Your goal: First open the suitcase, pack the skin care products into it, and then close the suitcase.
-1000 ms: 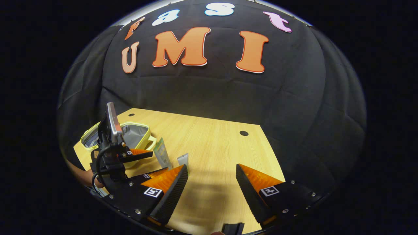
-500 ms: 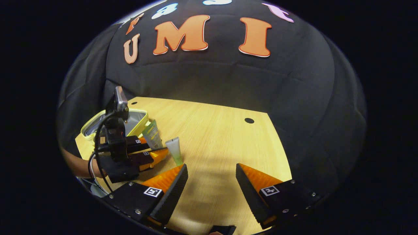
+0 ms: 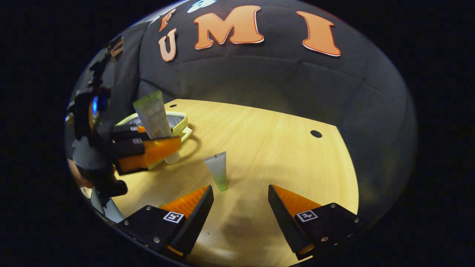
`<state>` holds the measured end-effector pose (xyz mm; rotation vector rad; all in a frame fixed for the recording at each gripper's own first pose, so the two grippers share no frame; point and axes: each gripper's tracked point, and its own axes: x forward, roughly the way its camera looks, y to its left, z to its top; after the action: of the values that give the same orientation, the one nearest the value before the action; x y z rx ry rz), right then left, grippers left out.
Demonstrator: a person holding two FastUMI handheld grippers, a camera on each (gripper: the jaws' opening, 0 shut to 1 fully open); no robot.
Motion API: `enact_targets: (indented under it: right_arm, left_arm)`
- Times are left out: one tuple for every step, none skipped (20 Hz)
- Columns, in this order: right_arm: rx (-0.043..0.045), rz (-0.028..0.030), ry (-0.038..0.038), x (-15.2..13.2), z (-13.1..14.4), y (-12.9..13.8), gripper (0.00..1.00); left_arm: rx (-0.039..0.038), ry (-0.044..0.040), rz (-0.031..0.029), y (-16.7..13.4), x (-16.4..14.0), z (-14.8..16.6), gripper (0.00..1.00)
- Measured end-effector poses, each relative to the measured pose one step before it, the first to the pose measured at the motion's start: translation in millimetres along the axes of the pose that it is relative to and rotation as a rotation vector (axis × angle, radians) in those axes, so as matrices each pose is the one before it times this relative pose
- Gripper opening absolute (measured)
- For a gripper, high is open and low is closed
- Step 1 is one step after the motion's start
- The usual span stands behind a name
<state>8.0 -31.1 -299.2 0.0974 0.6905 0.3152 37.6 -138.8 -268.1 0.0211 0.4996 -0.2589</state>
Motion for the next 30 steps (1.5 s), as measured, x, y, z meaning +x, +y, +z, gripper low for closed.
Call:
enact_targets:
  right_arm:
    - [0.00093, 0.01830, 0.00639, 9.58, -0.25, 3.80, 0.94]
    - [0.00181, 0.02005, 0.00964, 8.08, -2.89, 4.13, 0.94]
    - [0.00009, 0.01507, 0.01197, 8.52, -4.47, 3.13, 0.94]
    - [-0.00147, 0.01685, 0.01503, 7.37, -3.37, 4.27, 0.93]
    - [-0.00127, 0.01538, 0.00528, 6.49, -1.49, 3.14, 0.92]
    - [-0.00291, 0.01858, -0.00095, 6.87, -0.01, 3.69, 0.89]
    - [-0.00148, 0.01339, 0.01072, 5.03, -3.90, 2.99, 0.87]
    - [0.00633, 0.01401, 0.00574, 5.62, -1.69, 2.23, 0.85]
    - [0.01121, 0.00886, -0.00794, 5.23, 3.65, 0.77, 0.84]
    - [0.01163, 0.00419, -0.01349, 6.07, 4.35, 0.30, 0.78]
    - [0.00752, 0.00833, -0.00242, 5.15, 1.35, 1.26, 0.73]
    - [0.00439, 0.00235, 0.00557, 6.55, -2.09, 0.37, 0.56]
    - [0.00850, 0.00880, 0.01074, 2.57, -3.20, 1.52, 0.55]
    - [0.00986, 0.00469, -0.00063, 1.13, -0.26, 0.89, 0.45]
    - [0.00745, 0.00494, 0.00073, 1.34, 0.81, 0.48, 0.40]
    - [0.00589, 0.01640, 0.01039, -1.08, -1.78, 5.46, 0.31]
    - [-0.00126, 0.00658, 0.00389, -1.06, 0.06, 3.01, 0.36]
    - [-0.00824, -0.00500, 0.00135, -1.53, 0.92, 1.26, 0.35]
    - [-0.00453, 0.00520, -0.00066, -3.13, 2.35, 4.08, 0.35]
    - [-0.00540, 0.00891, -0.00706, -4.38, 4.76, 6.48, 0.35]
    - [-0.00953, 0.00779, -0.00409, -2.57, 4.69, 6.49, 0.35]
    - [-0.01537, 0.00430, -0.00643, -1.85, 5.58, 7.74, 0.35]
    - [-0.01406, 0.00042, -0.00910, -2.57, 8.11, 6.90, 0.35]
    - [-0.00875, -0.00978, -0.00886, -3.38, 7.33, 5.34, 0.35]
    - [-0.00188, -0.01413, -0.00503, -0.13, 7.57, 5.59, 0.35]
    - [0.00633, -0.01804, -0.00990, 0.88, 6.22, 5.99, 0.35]
    - [0.01817, -0.01381, -0.00250, 1.15, 5.95, 8.58, 0.35]
    - [0.01923, -0.01757, -0.00988, 0.00, 5.54, 7.30, 0.35]
    - [0.00326, -0.01962, -0.00823, 0.14, 6.22, 6.83, 0.35]
    - [-0.00326, -0.02174, -0.00736, 0.14, 4.64, 6.46, 0.35]
  left_arm:
    - [-0.00039, -0.00257, 0.02069, 8.04, -8.80, 8.60, 0.42]
    - [0.00803, -0.00377, 0.02662, 10.10, -6.74, 7.30, 0.42]
    - [0.00653, 0.00263, 0.02192, 9.23, -5.60, 4.48, 0.42]
    - [0.00483, -0.00109, 0.02499, 10.02, -7.47, 4.16, 0.42]
    - [-0.00009, 0.00571, 0.02305, 9.52, -5.97, 1.07, 0.43]
    - [-0.00103, 0.00174, 0.02613, 10.03, -4.24, 2.42, 0.42]
    - [-0.00215, 0.00803, 0.02524, 10.69, -4.11, -0.98, 0.42]
    - [-0.00299, 0.01327, 0.02416, 9.51, -2.73, -1.46, 0.42]
    - [-0.00337, 0.01191, 0.01888, 7.57, -3.36, -2.81, 0.42]
    - [-0.00111, 0.01002, 0.02216, 8.41, -1.96, -0.86, 0.42]
    - [0.00128, 0.00978, 0.01672, 8.49, -0.86, -3.55, 0.42]
    - [0.00386, 0.00777, 0.01947, 7.24, 0.21, -1.50, 0.42]
    - [0.00204, 0.00641, 0.01033, 7.17, -3.10, -2.06, 0.42]
    - [0.00056, 0.00475, 0.01177, 6.44, -0.19, -0.19, 0.42]
    - [-0.00009, 0.00441, 0.00895, 9.21, -2.05, -2.38, 0.42]
    - [-0.00046, 0.00462, 0.01281, 7.37, -0.67, -1.37, 0.42]
    - [-0.00392, 0.00748, 0.00780, 4.94, 0.17, -4.82, 0.43]
    - [-0.01008, 0.00701, 0.00482, 4.97, 1.19, -4.54, 0.42]
    - [-0.01739, 0.01117, -0.00072, 4.54, -0.34, -6.47, 0.42]
    - [-0.01164, 0.00305, 0.00695, 5.78, 0.56, -3.63, 0.42]
    - [-0.00998, 0.00196, 0.00633, 6.18, 2.15, -5.97, 0.42]
    - [-0.00712, 0.00161, 0.00220, 7.96, 2.86, -1.90, 0.42]
    - [-0.00276, -0.00002, -0.00999, 5.75, 3.15, -2.63, 0.42]
    - [0.00239, 0.00613, -0.01364, 4.91, 4.52, -3.36, 0.42]
    - [0.00698, 0.01877, -0.02353, 3.97, 8.82, -8.34, 0.42]
    - [0.00122, 0.01366, -0.01738, 4.72, 4.49, -6.71, 0.42]
    - [-0.00506, 0.02446, -0.02643, 4.54, 5.15, -7.66, 0.42]
    - [0.01202, -0.00323, -0.02365, 5.93, 4.61, -1.09, 0.42]
    - [0.01427, 0.01704, -0.01237, 6.14, 4.82, -5.29, 0.42]
    - [0.00275, 0.01705, -0.01597, 5.00, 3.83, -4.53, 0.42]
